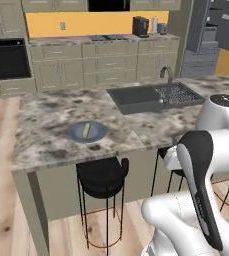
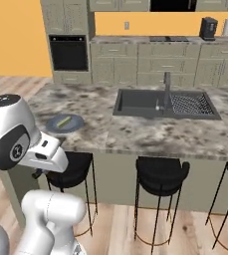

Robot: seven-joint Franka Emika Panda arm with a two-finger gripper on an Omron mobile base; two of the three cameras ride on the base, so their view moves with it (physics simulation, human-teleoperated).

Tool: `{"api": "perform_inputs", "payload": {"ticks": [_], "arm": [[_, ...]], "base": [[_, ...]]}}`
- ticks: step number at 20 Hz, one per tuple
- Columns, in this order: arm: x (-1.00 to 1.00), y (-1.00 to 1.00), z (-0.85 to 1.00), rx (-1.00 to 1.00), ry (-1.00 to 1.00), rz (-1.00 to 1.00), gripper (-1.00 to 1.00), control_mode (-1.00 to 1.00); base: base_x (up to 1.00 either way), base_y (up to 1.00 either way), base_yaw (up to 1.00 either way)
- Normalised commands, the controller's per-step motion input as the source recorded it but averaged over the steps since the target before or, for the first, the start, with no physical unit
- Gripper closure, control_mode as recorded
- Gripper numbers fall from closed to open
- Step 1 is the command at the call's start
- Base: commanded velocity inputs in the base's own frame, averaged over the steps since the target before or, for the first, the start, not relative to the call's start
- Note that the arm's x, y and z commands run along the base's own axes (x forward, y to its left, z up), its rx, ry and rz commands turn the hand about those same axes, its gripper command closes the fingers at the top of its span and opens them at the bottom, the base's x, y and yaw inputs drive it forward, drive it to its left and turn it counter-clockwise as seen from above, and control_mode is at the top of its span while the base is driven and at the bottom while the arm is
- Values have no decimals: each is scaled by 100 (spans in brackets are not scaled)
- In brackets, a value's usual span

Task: Retrieve the butter from the fridge and place it on a plate on the dining table. Then retrieve the butter knife by the fridge and place it near the plate.

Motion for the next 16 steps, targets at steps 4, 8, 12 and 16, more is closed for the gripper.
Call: {"api": "perform_inputs", "payload": {"ticks": [4,8,12,16], "arm": [[0,0,0,0,0,0,100,100],[0,0,0,0,0,0,100,100],[0,0,0,0,0,0,100,100],[0,0,0,0,0,0,100,100]], "base": [[40,-41,1],[78,-25,-1],[69,0,-3],[22,24,1]]}}
